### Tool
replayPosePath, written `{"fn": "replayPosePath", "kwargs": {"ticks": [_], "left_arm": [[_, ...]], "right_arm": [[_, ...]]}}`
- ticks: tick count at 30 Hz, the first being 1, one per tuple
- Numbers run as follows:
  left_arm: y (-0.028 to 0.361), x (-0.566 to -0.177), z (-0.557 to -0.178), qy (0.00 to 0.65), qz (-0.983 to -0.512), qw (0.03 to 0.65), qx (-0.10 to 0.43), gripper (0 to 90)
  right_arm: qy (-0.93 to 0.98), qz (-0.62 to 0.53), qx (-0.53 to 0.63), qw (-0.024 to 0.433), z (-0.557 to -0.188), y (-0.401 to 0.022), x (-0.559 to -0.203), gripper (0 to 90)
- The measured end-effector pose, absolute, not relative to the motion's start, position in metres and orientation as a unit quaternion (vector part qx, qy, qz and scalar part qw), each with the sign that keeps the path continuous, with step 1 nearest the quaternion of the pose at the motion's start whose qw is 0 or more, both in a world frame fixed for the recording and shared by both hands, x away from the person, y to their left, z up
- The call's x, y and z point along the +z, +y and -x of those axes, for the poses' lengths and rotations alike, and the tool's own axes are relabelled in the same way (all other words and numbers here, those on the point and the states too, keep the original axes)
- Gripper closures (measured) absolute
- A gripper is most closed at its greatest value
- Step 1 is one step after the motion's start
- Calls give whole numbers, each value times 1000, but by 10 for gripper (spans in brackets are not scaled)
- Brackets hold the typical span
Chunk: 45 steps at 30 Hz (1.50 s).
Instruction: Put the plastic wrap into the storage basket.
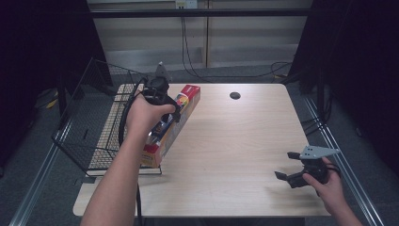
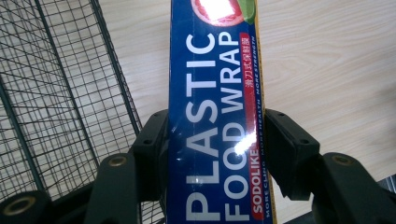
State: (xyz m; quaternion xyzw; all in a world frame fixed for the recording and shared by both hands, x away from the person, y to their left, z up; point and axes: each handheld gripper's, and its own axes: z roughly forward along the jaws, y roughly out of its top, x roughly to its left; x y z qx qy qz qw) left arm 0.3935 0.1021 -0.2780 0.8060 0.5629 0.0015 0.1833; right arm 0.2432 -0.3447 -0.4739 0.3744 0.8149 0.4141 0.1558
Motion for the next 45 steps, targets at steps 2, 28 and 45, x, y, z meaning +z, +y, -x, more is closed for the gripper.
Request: {"fn": "replayPosePath", "kwargs": {"ticks": [2,28,45], "left_arm": [[104,-276,-393,560,-809,179,3,461],[133,-253,-391,592,-784,181,39,481],[161,-238,-391,613,-768,176,52,479]], "right_arm": [[814,-374,415,155,-243,-345,-474,37],[813,-374,418,158,-243,-345,-473,37],[811,-377,418,160,-244,-346,-474,36]]}}
